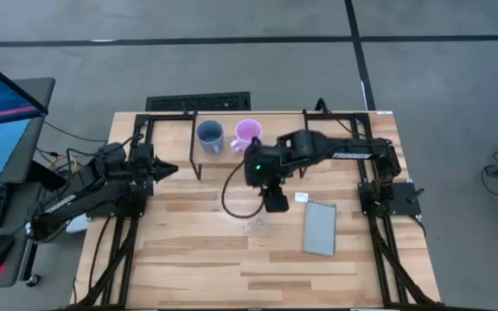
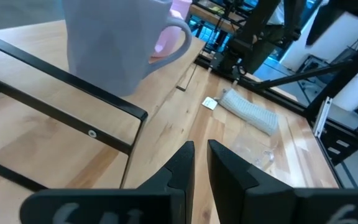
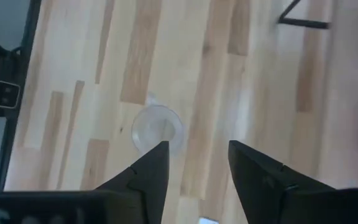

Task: Stack small to large cups/mugs on shelf
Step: Put the transparent cup on the shelf

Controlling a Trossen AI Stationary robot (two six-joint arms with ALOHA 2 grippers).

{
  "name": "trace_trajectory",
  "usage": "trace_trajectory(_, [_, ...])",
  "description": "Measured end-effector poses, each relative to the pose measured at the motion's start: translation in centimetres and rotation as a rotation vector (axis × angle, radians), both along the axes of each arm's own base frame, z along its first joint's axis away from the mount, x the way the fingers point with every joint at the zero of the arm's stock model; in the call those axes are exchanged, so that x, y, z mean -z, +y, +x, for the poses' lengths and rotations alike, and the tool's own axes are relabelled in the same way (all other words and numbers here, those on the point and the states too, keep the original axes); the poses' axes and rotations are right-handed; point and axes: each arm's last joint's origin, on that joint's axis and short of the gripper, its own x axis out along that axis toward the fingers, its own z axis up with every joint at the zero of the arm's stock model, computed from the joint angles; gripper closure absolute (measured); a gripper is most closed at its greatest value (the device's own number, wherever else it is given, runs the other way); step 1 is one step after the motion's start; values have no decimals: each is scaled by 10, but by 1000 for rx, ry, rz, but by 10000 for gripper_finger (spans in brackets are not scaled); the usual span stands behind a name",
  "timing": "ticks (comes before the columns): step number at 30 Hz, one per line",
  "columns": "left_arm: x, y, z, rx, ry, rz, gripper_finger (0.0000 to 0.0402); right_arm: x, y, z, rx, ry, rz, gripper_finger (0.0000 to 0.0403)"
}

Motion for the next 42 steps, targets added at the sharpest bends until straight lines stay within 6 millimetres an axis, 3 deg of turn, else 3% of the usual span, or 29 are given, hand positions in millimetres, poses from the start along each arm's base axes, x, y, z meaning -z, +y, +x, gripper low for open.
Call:
trace_trajectory(5, [0, 0, 0, 17, -2, -3, 368, 40, 6, 11, 13, 62, 6, 227])
trace_trajectory(12, [0, -1, 0, 22, -3, -5, 368, 76, 7, 16, 42, 97, 15, 234])
trace_trajectory(21, [0, -1, 0, 22, -3, -5, 368, 101, 9, 14, 49, 151, 13, 232])
trace_trajectory(32, [0, -1, 0, 23, -3, -7, 368, 124, 26, 19, 46, 130, 57, 237])
trace_trajectory(38, [0, -1, 0, 24, -3, -7, 368, 150, 26, 22, 82, 202, 47, 239])
trace_trajectory(42, [0, -1, 0, 24, -2, -8, 368, 156, 25, 25, 97, 202, 0, 239])
